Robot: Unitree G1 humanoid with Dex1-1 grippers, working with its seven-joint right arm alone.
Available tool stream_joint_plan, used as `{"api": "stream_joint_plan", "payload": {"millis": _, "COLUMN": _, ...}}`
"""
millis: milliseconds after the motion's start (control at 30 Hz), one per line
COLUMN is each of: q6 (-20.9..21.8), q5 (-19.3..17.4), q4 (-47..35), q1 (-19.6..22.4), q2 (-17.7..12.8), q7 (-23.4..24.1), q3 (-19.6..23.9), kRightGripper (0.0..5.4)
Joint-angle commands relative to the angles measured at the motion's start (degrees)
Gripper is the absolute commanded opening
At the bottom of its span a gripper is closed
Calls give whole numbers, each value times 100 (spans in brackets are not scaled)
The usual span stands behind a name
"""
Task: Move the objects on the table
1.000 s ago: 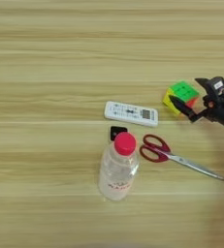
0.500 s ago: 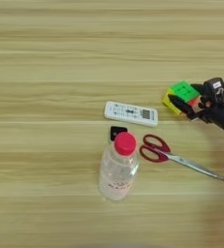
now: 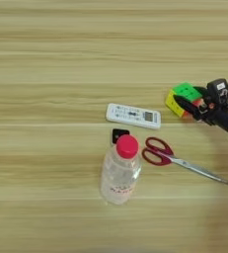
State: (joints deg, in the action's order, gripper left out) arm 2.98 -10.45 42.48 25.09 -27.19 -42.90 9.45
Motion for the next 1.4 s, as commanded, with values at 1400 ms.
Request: {"api": "stream_joint_plan", "payload": {"millis": 1400, "q6": -798, "q5": -1311, "q4": -4978, "q1": -2686, "q2": -1619, "q7": -4123, "q3": -577, "kRightGripper": 334}}
